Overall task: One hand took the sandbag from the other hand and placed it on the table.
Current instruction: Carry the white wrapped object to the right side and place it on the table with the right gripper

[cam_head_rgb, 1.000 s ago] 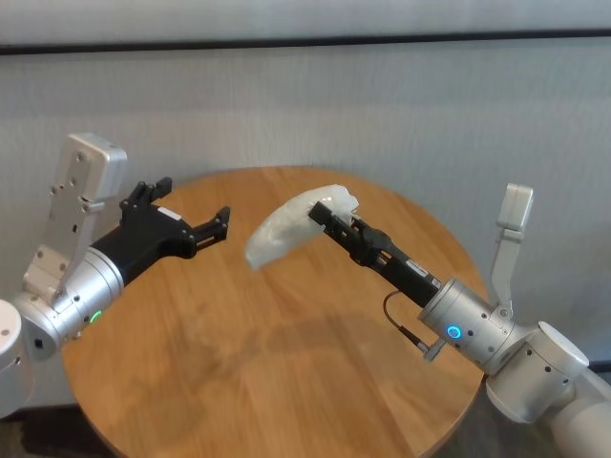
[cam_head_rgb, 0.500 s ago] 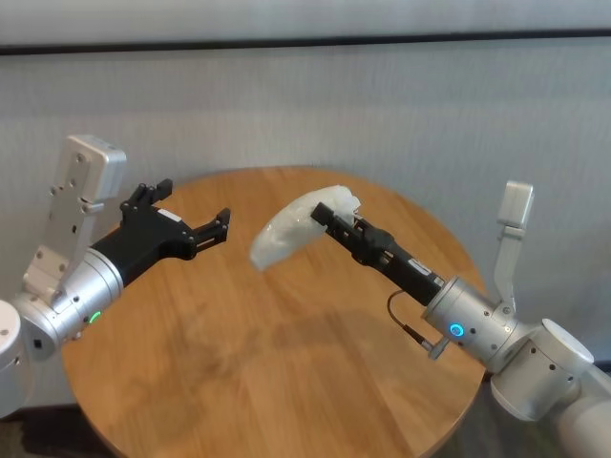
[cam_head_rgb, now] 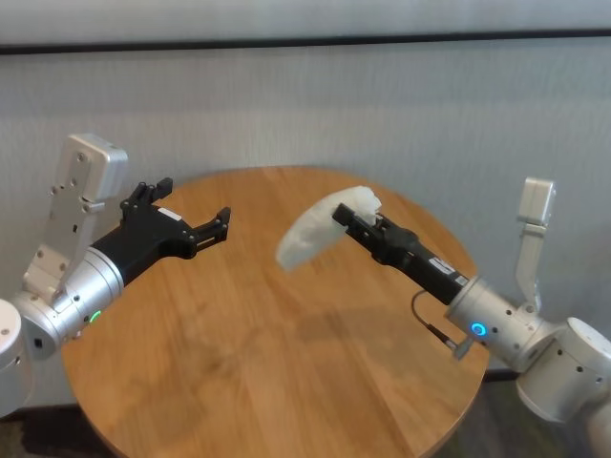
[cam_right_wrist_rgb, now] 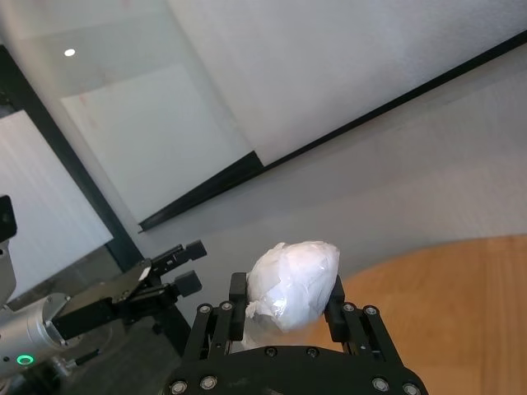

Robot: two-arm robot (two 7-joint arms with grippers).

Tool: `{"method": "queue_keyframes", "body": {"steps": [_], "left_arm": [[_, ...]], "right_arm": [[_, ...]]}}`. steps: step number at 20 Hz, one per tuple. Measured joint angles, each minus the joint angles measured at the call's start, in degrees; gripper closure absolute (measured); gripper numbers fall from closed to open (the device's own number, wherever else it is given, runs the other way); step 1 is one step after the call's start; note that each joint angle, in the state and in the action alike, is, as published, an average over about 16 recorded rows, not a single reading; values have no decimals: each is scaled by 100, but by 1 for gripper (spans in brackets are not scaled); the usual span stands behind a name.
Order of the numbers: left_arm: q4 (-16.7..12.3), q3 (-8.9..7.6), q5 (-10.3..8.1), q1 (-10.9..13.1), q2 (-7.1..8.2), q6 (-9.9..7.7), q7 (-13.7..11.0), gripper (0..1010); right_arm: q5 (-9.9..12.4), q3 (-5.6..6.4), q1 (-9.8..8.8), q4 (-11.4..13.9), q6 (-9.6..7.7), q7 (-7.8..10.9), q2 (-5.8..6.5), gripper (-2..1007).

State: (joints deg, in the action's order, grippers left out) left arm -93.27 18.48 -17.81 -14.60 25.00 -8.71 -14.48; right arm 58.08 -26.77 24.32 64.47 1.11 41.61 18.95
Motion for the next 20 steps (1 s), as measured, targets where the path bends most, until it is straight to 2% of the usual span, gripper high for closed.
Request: {"method": "queue_keyframes", "body": {"steps": [10,20], "left_arm": [[-2,10,8,-7,7,7,8,8],[-4,15,12,-11,10,12,11,8]], "right_arm": [[-345,113,-120,365,-181,-607,385,462],[-595,233,-204,663,-662,-1153,779,462]]}}
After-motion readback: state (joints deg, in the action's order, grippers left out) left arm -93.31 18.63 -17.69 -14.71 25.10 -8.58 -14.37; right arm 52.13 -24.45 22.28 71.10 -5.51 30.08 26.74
